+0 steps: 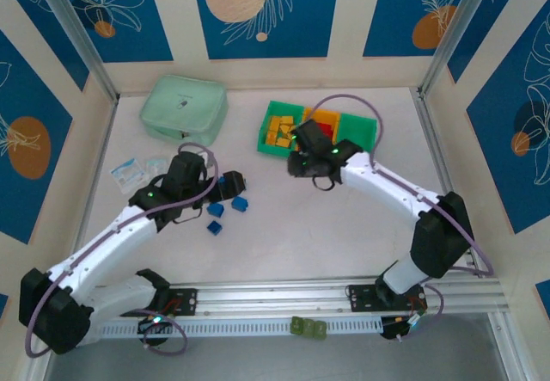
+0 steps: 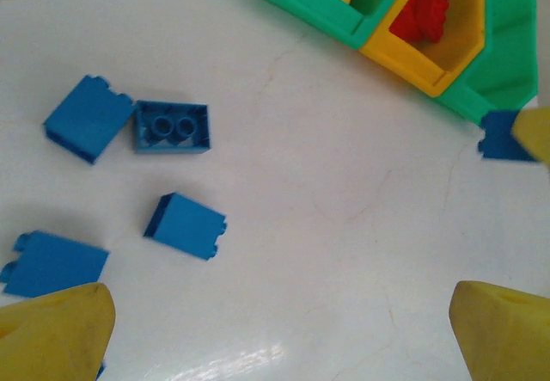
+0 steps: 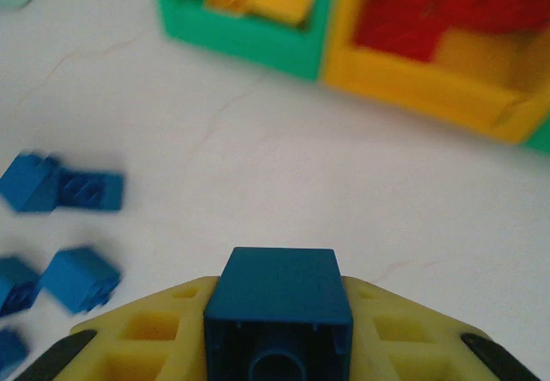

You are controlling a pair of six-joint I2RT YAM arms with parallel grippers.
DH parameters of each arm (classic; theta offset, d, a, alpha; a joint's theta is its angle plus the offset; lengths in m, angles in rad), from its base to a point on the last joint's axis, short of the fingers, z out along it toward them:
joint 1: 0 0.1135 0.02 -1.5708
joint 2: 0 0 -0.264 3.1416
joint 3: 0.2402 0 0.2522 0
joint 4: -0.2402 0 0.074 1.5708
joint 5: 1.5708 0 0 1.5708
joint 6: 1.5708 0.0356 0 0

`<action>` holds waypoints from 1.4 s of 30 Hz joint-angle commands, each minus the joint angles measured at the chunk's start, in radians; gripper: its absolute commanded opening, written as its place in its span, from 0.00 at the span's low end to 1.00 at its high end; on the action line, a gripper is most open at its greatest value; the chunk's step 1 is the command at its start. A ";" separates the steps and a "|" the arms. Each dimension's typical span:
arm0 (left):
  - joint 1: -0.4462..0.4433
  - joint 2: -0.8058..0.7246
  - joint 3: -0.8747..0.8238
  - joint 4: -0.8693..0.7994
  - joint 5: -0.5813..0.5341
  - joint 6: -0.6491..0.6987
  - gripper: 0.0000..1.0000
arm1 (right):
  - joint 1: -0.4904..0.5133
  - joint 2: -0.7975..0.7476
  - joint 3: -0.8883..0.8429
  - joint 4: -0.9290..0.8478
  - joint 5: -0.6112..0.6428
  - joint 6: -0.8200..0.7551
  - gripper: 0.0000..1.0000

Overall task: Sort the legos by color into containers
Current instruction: Place the lego in the container.

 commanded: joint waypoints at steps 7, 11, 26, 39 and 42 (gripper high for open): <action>-0.047 0.198 0.139 0.146 0.122 0.050 0.99 | -0.330 0.003 0.012 0.010 -0.039 -0.076 0.26; -0.068 0.264 0.185 0.167 0.129 0.058 0.99 | -0.436 0.095 0.075 0.043 -0.087 -0.083 0.26; -0.070 0.280 0.214 0.122 0.087 0.076 0.99 | -0.508 0.390 0.314 0.026 -0.098 -0.131 0.50; -0.066 0.171 0.168 0.034 0.012 0.104 0.99 | -0.325 0.131 0.065 0.053 -0.218 -0.129 0.62; -0.065 0.111 0.133 -0.002 -0.028 0.105 0.99 | -0.243 0.104 0.023 0.041 -0.225 -0.110 0.65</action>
